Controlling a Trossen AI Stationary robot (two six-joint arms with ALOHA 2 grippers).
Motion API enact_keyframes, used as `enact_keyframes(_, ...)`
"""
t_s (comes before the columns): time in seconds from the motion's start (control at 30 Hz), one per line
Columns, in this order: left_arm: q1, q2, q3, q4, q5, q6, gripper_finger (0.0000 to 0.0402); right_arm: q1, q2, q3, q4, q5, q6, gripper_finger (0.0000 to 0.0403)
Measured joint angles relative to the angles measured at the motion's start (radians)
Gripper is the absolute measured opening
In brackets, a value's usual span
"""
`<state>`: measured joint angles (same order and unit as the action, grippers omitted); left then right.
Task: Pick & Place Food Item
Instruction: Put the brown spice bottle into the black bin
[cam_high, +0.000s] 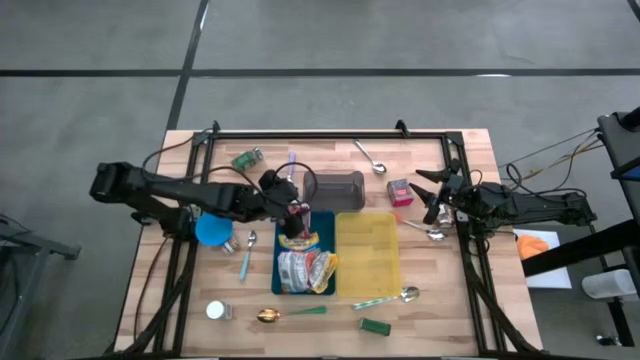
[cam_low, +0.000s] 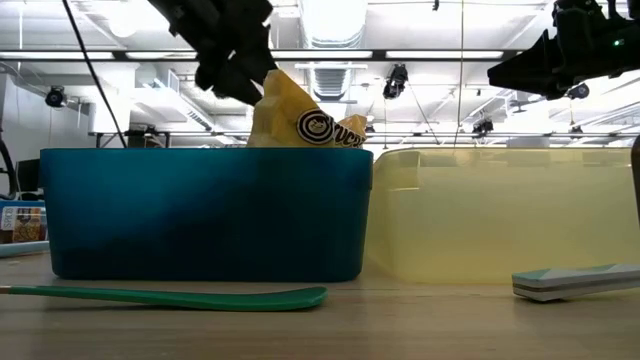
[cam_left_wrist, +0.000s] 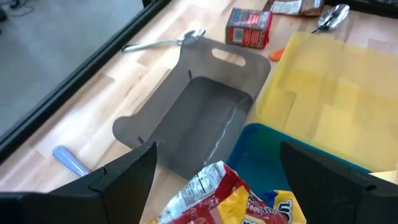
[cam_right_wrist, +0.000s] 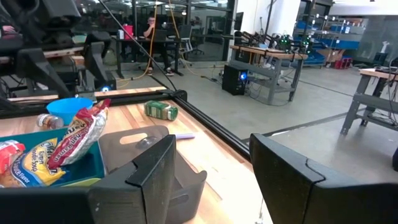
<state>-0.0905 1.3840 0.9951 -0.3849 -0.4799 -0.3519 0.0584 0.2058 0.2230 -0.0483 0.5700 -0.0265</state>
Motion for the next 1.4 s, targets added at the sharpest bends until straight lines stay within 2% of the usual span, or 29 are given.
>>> enact_keyframes(0.33, 0.047, -0.062, -0.001, 0.019, 0.011, 0.117, 0.0344, 0.0, 0.0, 0.0, 0.0, 0.0, 0.0, 0.0199)
enact_keyframes(0.63, 0.187, -0.117, -0.021, 0.021, 0.122, 0.195, 0.0344, 0.0, 0.001, 0.0, 0.0, 0.0, 0.0, 0.0199)
enact_keyframes(1.0, 0.353, -0.268, -0.186, 0.093, 0.247, 0.244, 0.0344, 0.0, 0.001, 0.0, 0.0, 0.0, 0.0, 0.0199)
enact_keyframes(1.4, 0.449, -0.454, -0.308, 0.136, 0.264, 0.258, 0.0344, 0.0, 0.0, 0.0, 0.0, 0.0, 0.0, 0.0199)
